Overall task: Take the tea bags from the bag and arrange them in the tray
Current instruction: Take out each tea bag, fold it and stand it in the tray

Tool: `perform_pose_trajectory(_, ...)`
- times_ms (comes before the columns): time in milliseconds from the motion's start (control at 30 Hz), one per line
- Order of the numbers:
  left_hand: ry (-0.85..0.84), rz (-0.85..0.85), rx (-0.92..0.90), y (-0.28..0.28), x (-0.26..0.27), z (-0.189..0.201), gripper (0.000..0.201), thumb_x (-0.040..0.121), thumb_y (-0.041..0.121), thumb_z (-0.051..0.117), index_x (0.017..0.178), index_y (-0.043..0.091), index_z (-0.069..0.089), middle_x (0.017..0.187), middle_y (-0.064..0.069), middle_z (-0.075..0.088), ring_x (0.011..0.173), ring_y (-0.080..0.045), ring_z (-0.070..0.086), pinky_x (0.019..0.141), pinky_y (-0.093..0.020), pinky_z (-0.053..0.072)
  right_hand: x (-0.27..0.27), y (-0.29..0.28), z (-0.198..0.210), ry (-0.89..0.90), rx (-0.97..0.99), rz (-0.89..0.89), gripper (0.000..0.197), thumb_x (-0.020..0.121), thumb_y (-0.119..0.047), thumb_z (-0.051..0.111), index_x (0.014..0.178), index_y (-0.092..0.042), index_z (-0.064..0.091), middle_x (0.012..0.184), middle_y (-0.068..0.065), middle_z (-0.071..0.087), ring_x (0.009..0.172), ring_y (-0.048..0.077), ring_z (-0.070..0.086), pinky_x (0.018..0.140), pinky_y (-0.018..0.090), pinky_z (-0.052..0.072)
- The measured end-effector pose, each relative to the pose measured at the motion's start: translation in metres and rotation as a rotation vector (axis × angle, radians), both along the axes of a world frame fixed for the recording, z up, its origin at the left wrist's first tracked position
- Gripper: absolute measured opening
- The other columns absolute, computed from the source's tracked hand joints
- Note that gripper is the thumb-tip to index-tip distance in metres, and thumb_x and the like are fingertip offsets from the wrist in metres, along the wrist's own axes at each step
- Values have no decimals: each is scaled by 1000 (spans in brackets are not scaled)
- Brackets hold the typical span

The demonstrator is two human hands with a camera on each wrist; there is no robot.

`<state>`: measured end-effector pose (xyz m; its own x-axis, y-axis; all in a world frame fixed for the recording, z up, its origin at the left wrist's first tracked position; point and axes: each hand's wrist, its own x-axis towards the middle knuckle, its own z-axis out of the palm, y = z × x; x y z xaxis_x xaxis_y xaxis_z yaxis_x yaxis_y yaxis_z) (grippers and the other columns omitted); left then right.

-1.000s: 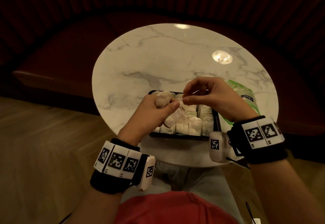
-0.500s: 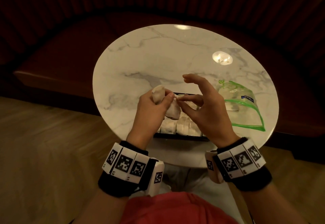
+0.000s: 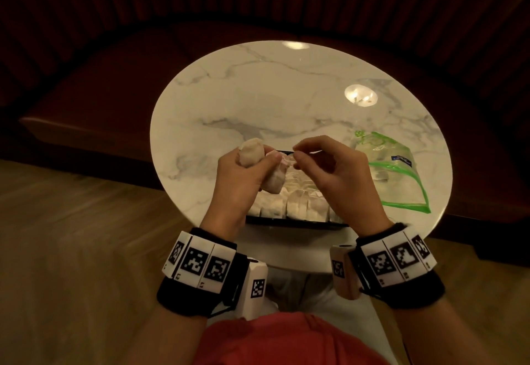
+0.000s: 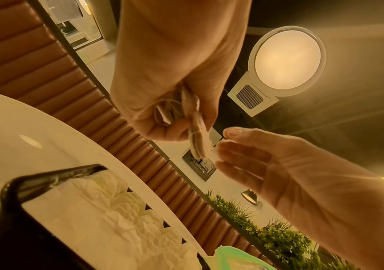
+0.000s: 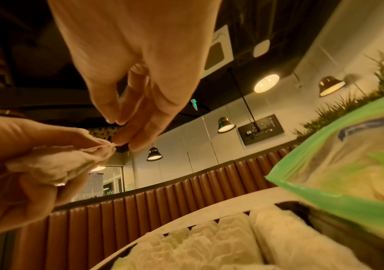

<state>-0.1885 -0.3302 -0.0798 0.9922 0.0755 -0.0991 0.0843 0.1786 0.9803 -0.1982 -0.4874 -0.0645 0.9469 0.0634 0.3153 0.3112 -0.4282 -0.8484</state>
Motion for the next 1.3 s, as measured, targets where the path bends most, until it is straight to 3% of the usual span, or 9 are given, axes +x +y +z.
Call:
perform_pose_trajectory(133,-62,-100,25,-1,-3,4,3,88,11,70,87,9,72,81,-12,73,77,-20,71,70,-30,58,3,0,-2,150,6,27,14,92,-26,65,103,-19,71,91,-10,72,83,10,68,76,37,59)
perform_pose_trajectory(500,-46,-160,-89,-2,-3,8,17,88,26,66,94,11,71,93,-15,74,90,-28,72,80,-38,58,5,-3,1,270,314,0,14,84,-13,71,97,-13,75,89,3,76,86,18,70,72,32,58)
perform_pose_trajectory(633,38,-164,-62,-1,-3,6,27,88,41,60,77,20,73,79,-6,70,79,-17,68,68,-29,57,4,-3,5,293,420,-22,12,87,-10,68,97,-10,74,84,5,75,77,17,68,70,28,57)
perform_pose_trajectory(733,50,-220,10,1,-4,5,44,79,52,59,87,11,72,80,-15,64,75,-13,61,60,-22,50,5,-3,9,289,445,-57,9,88,-9,67,94,-10,73,78,1,72,69,13,64,63,24,54)
perform_pose_trajectory(867,55,-351,67,3,-6,5,19,77,37,71,71,19,71,65,3,61,61,-4,55,55,-21,43,7,-5,12,313,443,-119,6,89,-12,67,90,-11,73,73,-1,68,61,11,58,55,23,49)
perform_pose_trajectory(967,108,-354,36,3,-5,0,18,83,16,74,92,1,71,75,-8,62,59,-5,51,48,-17,38,7,-6,12,397,534,-144,9,90,-7,63,85,-8,70,67,0,63,56,9,56,54,22,51)
perform_pose_trajectory(1033,190,-324,-60,3,-4,1,14,85,9,72,98,5,70,74,-5,62,58,-6,48,43,-15,34,7,-7,11,468,590,-132,13,91,-3,60,81,-7,68,65,2,60,55,9,55,56,22,54)
perform_pose_trajectory(1167,297,-332,-141,6,-1,5,6,88,17,69,86,12,66,68,2,61,55,-6,45,37,-14,29,5,-9,7,567,614,-84,12,91,-4,60,82,-5,68,65,3,61,55,9,58,59,22,57)
perform_pose_trajectory(1300,211,-341,14,6,-2,-2,7,85,11,72,87,9,65,69,-1,58,51,-4,44,39,-14,30,3,-10,3,576,548,-43,8,90,-13,65,93,-7,69,79,4,68,66,11,64,63,22,57)
